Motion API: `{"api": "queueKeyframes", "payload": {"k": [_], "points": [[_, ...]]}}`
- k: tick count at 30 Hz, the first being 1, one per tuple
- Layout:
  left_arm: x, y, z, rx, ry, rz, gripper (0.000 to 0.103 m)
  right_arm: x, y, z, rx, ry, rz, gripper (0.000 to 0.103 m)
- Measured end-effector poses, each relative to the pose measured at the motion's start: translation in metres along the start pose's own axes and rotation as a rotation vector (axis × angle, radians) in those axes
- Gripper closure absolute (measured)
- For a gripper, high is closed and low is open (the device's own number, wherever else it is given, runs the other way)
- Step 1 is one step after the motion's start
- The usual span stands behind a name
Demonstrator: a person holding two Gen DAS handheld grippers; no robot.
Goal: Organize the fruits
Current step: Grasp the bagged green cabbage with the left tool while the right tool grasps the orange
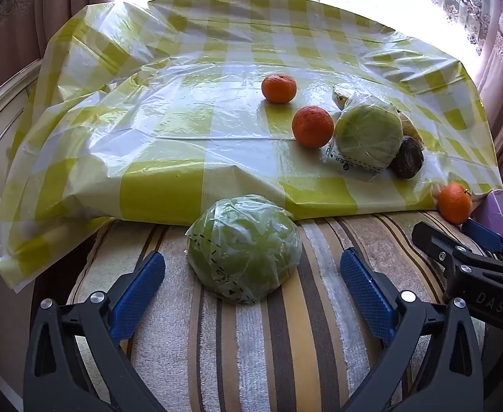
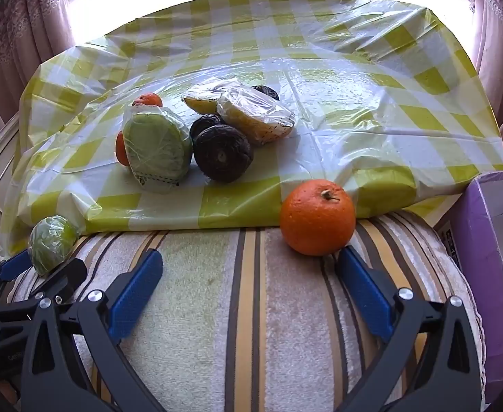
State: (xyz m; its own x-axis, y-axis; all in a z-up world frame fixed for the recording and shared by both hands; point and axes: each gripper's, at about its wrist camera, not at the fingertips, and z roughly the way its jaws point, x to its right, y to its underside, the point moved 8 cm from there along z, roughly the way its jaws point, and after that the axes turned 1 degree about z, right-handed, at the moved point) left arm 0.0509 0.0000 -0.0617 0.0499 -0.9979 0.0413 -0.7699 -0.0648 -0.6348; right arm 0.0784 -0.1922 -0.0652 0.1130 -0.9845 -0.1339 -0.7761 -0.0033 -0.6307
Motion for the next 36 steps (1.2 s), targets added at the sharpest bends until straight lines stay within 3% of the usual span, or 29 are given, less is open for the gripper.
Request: {"api": "queueKeyframes", "payload": {"k": [23,29,31,36], "points": [[0.000,0.000,0.000,0.003,0.001,0.000,0.004,0.001,0.001,0.000,0.004,-0.005,0.002,0.001],[-0.003,0.000,-0.007,0.019,0.038,-0.024,0.006,0.000,0.000,0.000,0.000,-0.009,0.002,0.001],[-0.007,0.001,-0.009,0.023,0.049,-0.037,0.009,0.001,-0.001,-0.002,-0.004,-0.027,0.008,0.001],[-0.007,-0.003,-0.010,0.049,0.070,-0.071,0.027,0.001,0.000,-0.010,-0.040,-0.069,-0.016,0.001]]}}
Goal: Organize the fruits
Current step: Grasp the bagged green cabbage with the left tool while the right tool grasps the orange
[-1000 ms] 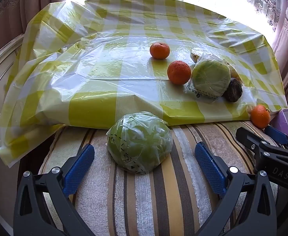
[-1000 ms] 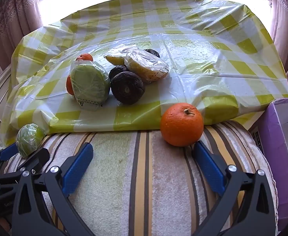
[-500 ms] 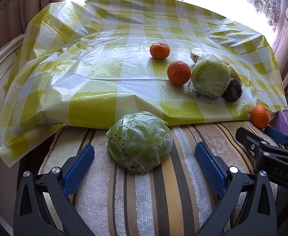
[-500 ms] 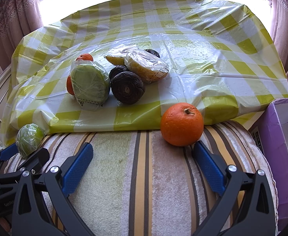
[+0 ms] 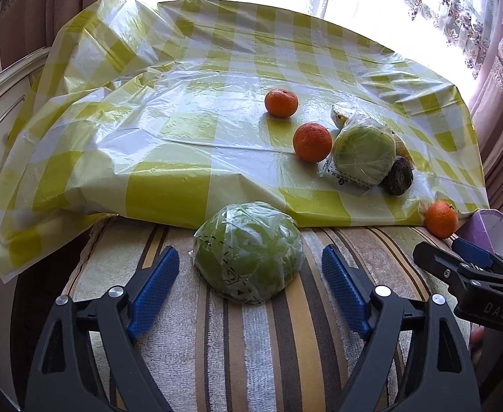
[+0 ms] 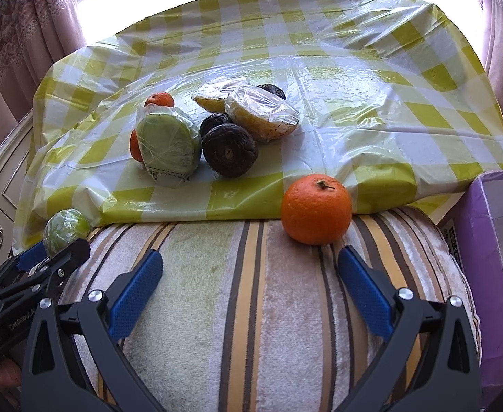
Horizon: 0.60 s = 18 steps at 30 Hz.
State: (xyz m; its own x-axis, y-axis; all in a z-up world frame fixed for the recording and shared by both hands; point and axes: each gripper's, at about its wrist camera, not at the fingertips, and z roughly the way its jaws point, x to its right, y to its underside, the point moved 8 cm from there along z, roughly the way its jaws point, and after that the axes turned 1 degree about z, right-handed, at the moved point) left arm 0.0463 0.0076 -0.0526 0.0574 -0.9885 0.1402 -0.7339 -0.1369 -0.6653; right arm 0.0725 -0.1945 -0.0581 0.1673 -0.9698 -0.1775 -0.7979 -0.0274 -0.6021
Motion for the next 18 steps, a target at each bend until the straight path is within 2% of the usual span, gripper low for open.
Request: {"api": "queueKeyframes", "payload": {"k": [4,8,10,12,14,18], "points": [[0.005,-0.006,-0.004,0.015,0.023,-0.002,0.031,0.001,0.002,-0.003,-0.049,-0.038,-0.014,0.001],[0.005,-0.009,0.001,-0.024,-0.001,0.001,0.036,0.004,0.001,-0.008,-0.031,-0.091,0.014,0.001],[0.004,-0.012,0.001,-0.006,-0.009,0.004,0.044,0.008,0.000,-0.016,-0.005,-0.156,0.051,0.001],[0.005,-0.012,0.001,-0.005,-0.005,0.009,0.045,0.016,-0.002,-0.021,-0.013,-0.188,0.088,0.001],[0.007,-0.012,0.001,0.001,-0.016,0.024,0.045,0.025,-0.004,-0.026,-0.011,-0.172,0.081,0.001],[0.011,-0.012,-0.003,0.028,-0.013,0.045,0.045,0.050,-0.012,-0.033,0.028,-0.066,0.039,0.001]]}}
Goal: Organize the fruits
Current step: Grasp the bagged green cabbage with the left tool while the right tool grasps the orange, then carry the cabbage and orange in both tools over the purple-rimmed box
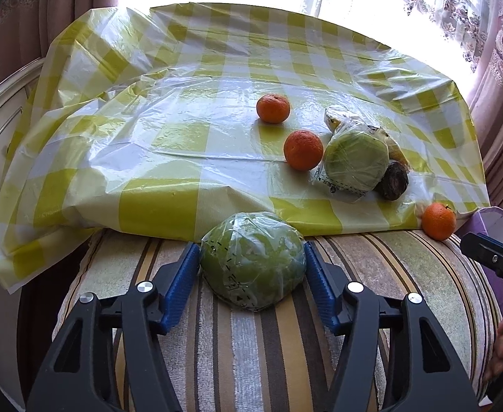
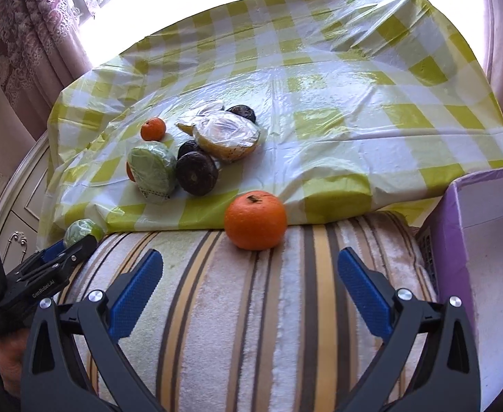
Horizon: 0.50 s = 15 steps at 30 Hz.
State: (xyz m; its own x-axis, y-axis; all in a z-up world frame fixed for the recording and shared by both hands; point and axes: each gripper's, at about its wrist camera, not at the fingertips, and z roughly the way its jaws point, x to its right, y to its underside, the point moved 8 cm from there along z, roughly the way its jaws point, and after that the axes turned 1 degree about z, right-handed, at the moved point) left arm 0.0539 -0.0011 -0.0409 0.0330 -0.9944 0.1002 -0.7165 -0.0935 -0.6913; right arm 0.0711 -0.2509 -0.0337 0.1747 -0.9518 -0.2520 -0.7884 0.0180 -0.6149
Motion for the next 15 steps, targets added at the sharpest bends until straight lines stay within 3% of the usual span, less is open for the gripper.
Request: {"api": "queueKeyframes", "payload": {"k": [2,8,15], "points": [[0.004,0.000,-0.002,0.011,0.019,0.009,0.045,0.010,-0.006,0.000,0.001,0.067,-0.036,0.001],[0.022,0.000,-0.007,0.020,0.072,0.031,0.045,0.001,-0.015,0.011,0.005,0.066,-0.126,0.002],[0.038,0.001,-0.011,0.007,0.112,0.040,0.045,-0.015,-0.020,0.029,-0.021,0.040,-0.169,0.030]]}}
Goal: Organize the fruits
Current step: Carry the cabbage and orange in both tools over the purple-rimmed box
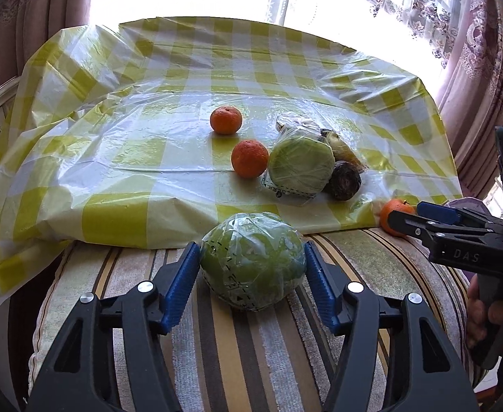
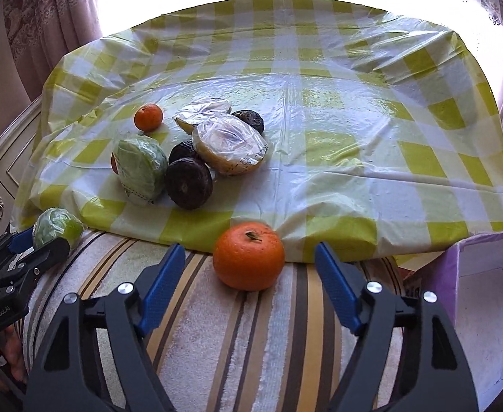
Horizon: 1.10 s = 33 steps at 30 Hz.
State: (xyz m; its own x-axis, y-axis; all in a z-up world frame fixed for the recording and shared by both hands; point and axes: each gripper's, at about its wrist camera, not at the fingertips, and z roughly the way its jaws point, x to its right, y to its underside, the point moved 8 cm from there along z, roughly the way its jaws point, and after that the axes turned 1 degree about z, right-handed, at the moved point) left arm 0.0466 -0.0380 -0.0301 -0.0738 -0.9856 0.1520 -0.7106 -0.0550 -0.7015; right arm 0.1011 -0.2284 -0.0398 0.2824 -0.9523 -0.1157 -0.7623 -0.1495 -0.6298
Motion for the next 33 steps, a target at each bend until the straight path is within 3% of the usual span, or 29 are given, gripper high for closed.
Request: {"api": "queueKeyframes", "payload": {"k": [1,3,5,12,19,28,33], "points": [[0.002,-0.001,0.001,0.000,0.000,0.008,0.045,-0.001,-0.001,0.002,-0.003,-0.008,-0.001,0.033],[0.007,-0.001,0.000,-0.002,0.010,0.010,0.045,-0.003,0.000,0.006,-0.016,-0.028,-0.002,0.051],[0.011,-0.002,0.000,-0.001,0.013,0.021,0.045,0.000,0.000,0.007,-0.014,-0.026,0.012,0.058],[0.038,-0.008,-0.001,0.002,0.043,0.067,0.045,0.008,0.004,-0.010,0.007,-0.108,0.047,0.059],[0.102,-0.022,0.001,0.016,0.119,0.171,0.045,0.051,0.009,-0.051,0.063,-0.115,0.117,0.060],[0.233,-0.034,0.009,0.033,0.282,0.389,0.045,0.159,0.024,-0.107,0.148,0.009,0.274,0.060],[0.320,-0.027,0.022,0.011,0.394,0.543,0.045,0.233,0.049,-0.114,0.125,0.171,0.362,0.060]]}}
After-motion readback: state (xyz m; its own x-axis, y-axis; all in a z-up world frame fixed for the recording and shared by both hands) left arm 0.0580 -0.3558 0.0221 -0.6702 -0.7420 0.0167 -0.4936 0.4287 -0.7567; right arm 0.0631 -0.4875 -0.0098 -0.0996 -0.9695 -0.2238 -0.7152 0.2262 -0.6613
